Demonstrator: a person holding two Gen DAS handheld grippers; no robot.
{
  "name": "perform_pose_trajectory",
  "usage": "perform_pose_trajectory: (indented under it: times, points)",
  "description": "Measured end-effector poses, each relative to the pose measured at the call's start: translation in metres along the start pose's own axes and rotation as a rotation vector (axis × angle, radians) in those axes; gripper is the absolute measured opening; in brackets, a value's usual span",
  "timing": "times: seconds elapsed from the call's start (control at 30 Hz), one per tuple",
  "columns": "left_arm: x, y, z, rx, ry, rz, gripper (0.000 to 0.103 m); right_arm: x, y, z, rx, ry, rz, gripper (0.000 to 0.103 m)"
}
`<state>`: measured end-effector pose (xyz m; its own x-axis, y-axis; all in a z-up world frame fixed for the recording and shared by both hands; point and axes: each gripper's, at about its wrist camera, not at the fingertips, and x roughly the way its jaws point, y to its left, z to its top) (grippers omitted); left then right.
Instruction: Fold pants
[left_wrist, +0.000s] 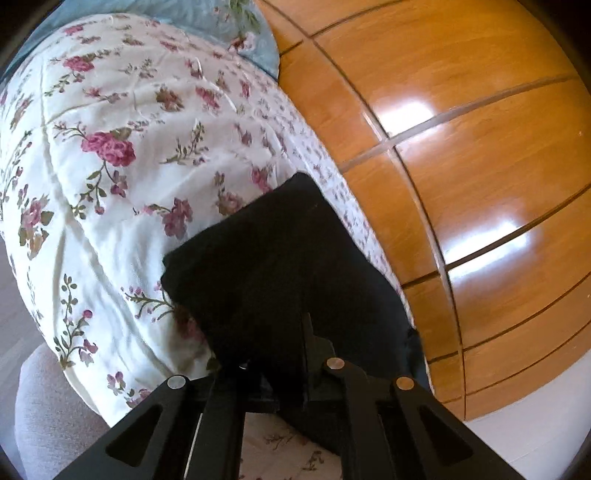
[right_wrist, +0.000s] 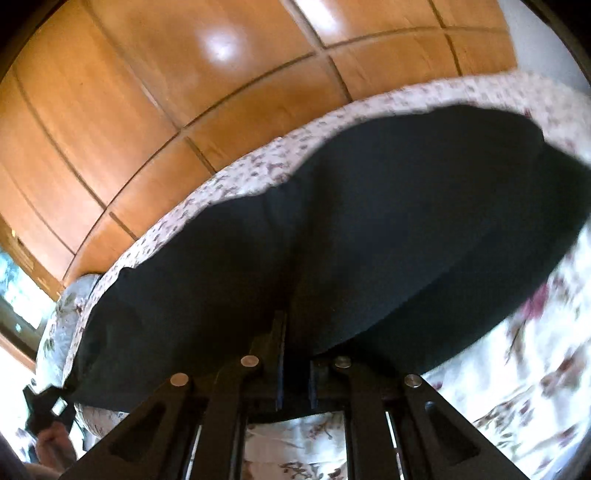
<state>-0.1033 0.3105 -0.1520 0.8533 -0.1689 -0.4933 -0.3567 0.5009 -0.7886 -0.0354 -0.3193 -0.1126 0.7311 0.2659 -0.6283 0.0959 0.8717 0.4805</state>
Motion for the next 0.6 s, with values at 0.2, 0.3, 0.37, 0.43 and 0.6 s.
perform_pose_trajectory:
  times: [0.2,0.3,0.37,0.43,0.6]
  points:
    - [-0.006,-0.013,-0.003,0.031,-0.028,0.024,0.027,-0.001,-0.006,0.007,0.012,0.015,0.025,0.013]
    - [-0.022,-0.019,-0.005,0.02,-0.075,0.058,0.03,-0.009,-0.014,0.014,0.058,-0.002,0.049,0.024]
    - [-0.036,-0.017,-0.006,0.001,-0.111,0.076,0.03,-0.017,-0.024,0.025,0.09,-0.046,0.038,0.033]
    - [-0.049,-0.018,-0.008,-0.01,-0.153,0.122,0.03,-0.024,-0.04,0.038,0.127,-0.094,0.013,0.036]
    - [-0.073,-0.025,-0.011,-0.003,-0.248,0.167,0.03,-0.033,-0.091,0.076,0.266,-0.188,-0.026,0.036]
